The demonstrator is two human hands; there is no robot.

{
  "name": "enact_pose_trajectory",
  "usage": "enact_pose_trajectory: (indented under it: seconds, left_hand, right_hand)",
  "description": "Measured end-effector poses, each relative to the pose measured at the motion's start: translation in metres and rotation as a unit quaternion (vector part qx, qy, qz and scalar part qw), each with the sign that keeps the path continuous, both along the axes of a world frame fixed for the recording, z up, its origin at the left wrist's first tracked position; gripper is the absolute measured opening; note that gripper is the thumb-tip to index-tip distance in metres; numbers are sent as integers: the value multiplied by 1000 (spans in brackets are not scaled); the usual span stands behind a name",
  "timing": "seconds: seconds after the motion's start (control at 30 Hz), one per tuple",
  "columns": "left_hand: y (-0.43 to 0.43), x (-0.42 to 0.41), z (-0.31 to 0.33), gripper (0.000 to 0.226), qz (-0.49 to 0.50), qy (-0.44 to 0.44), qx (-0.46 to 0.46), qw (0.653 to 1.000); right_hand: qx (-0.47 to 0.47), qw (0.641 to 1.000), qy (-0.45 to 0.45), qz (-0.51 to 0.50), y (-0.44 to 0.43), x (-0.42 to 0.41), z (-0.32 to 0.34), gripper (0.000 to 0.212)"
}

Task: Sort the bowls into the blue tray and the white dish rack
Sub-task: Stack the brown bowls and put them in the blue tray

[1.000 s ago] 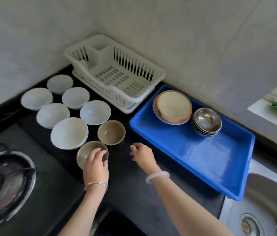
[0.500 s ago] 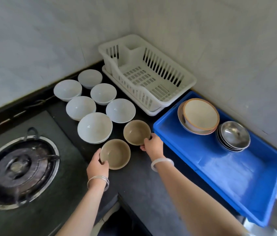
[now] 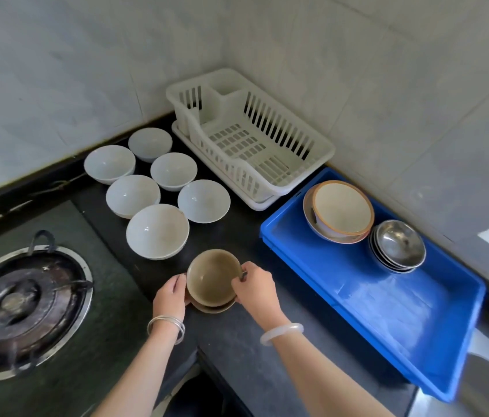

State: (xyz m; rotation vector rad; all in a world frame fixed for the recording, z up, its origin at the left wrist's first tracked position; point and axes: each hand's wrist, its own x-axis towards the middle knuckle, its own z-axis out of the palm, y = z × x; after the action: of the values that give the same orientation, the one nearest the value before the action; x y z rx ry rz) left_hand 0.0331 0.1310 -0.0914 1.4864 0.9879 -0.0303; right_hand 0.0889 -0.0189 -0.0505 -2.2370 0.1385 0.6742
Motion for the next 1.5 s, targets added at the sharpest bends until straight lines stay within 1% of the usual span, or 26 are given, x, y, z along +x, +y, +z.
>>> enact_pose_trajectory:
  seconds: [0.13, 0.23, 0.3, 0.33, 0.37, 0.43, 0.47, 0.5, 0.6, 0.73, 0.8, 0.87, 0.93, 1.03, 1.1, 1.23, 1.3, 1.4, 1.5]
  left_hand:
    - [-2, -3, -2, 21, -1, -13, 1, 1000]
    - [-3, -5, -4, 23, -26, -12, 19, 999]
    - [-3, -5, -5, 23, -21, -12, 10, 1000]
    - [-2, -5, -5, 23, -15, -12, 1, 1000]
    - [-2, -5, -5, 23, -8, -11, -7, 1000]
    - [-3, -4, -3, 21, 1, -13, -17, 1000]
    - [-5, -4, -2, 21, 0, -16, -18, 1000]
    - [-6, -3, 1, 21, -3, -20, -18, 1000]
    - [-15, 4, 14, 21, -23, -44, -19, 999]
    - [-39, 27, 42, 15, -72, -98, -27, 992]
    - [-61, 42, 59, 13, -102, -123, -42, 986]
    - [-89, 57, 73, 16, -143, -136, -56, 979]
    - [-122, 71, 83, 14, -193, -139, -81, 968]
    - [-175, 90, 86, 6, -267, -122, -111, 950]
    - [-214, 99, 82, 7, -302, -102, -122, 940]
    - [-283, 105, 72, 6, -336, -53, -151, 928]
    - [-312, 105, 66, 9, -351, -32, -164, 921]
    - [-341, 108, 55, 24, -360, -1, -181, 915]
    - [-355, 112, 43, 29, -358, 28, -201, 911]
  right_hand:
    - [-22, 1000, 9, 8, 0, -4, -5, 20]
    - [-53, 998, -18, 22, -3, -7, -10, 28]
    - [-70, 997, -25, 28, -7, -8, -13, 35]
    - [-53, 998, -5, 20, -10, -7, -15, 38]
    - [-13, 999, 33, 1, -12, -6, -17, 42]
    - [80, 987, 128, -48, -15, -5, -17, 45]
    - [111, 980, 152, -63, -15, -5, -17, 44]
    - [126, 978, 154, -69, -17, -5, -17, 43]
    - [142, 981, 104, -85, -26, -4, -10, 39]
    - [164, 975, 26, -145, -58, -1, 16, 31]
    - [183, 965, -11, -189, -82, 1, 29, 26]
    - [198, 950, -45, -239, -112, 3, 39, 24]
    - [207, 930, -73, -294, -144, 4, 44, 23]
    - [185, 905, -100, -371, -192, 1, 43, 23]
    - [172, 882, -106, -426, -221, -6, 39, 24]
    - [146, 841, -93, -512, -270, -25, 24, 29]
    - [129, 822, -92, -547, -288, -31, 17, 27]
    - [105, 806, -94, -574, -301, -32, 7, 22]
    - [121, 800, -76, -583, -308, -30, -5, 27]
